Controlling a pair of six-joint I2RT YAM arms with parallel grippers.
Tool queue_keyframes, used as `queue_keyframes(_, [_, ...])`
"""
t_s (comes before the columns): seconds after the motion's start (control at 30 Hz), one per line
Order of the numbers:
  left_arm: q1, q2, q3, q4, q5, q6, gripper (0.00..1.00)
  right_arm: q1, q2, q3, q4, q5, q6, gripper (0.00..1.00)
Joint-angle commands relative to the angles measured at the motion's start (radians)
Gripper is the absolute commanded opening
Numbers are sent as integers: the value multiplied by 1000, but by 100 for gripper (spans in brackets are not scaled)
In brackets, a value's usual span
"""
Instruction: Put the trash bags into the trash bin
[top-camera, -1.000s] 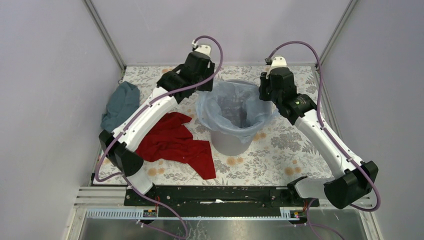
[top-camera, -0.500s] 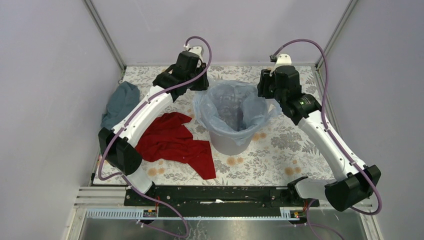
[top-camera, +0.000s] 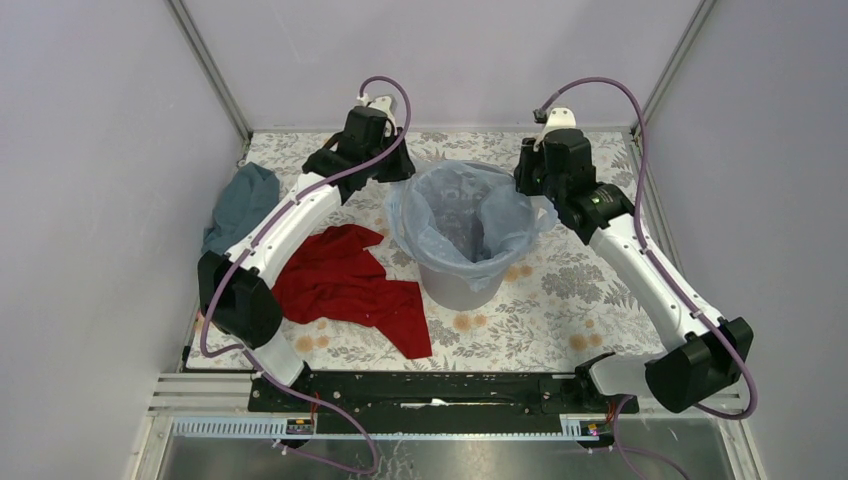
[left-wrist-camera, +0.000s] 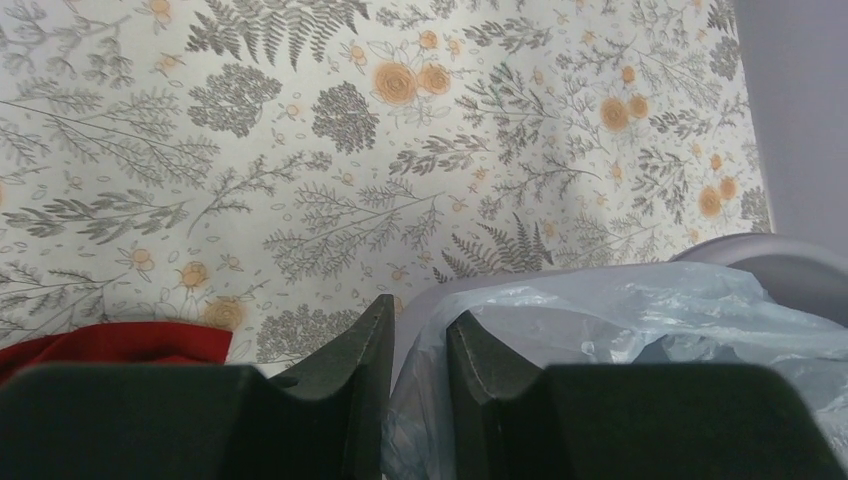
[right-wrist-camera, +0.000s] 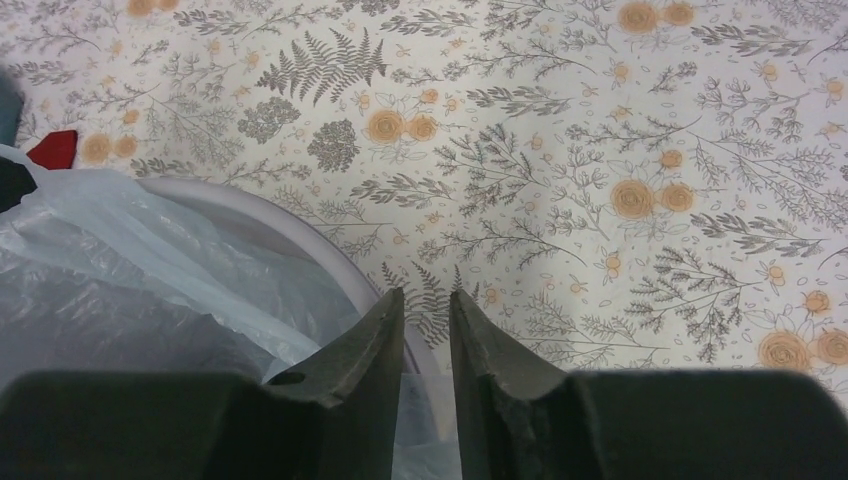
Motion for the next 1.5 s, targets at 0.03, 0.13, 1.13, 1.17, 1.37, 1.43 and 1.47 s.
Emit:
queue_keyframes(0.03, [10,-40,-28,86,96,-18,29,-5,-66,65,-65,4,-21,32])
queue_keyframes(0.13, [14,-34,-64,97,108,-27,28,-5,-148,55,-91,36,-49,41])
queue_keyframes(1.13, [55,278,134,138,437,-77,27,32,-456,-345,73,-443,433,77])
queue_keyframes(1.17, [58,276,143,120,432,-65,29,32,-461,-312,17,-413,376,83])
queue_keyframes(1.37, [68,208,141,53,376,-28,53,32,-569,-290,-12,-261,236,97])
queue_keyframes(1.43, [75,181,142,39,353,-21,59,31,-574,-305,-13,-182,225,97])
queue_keyframes(1.47, [81,168,144,27,343,-18,63,29,-566,-312,-11,-153,221,96])
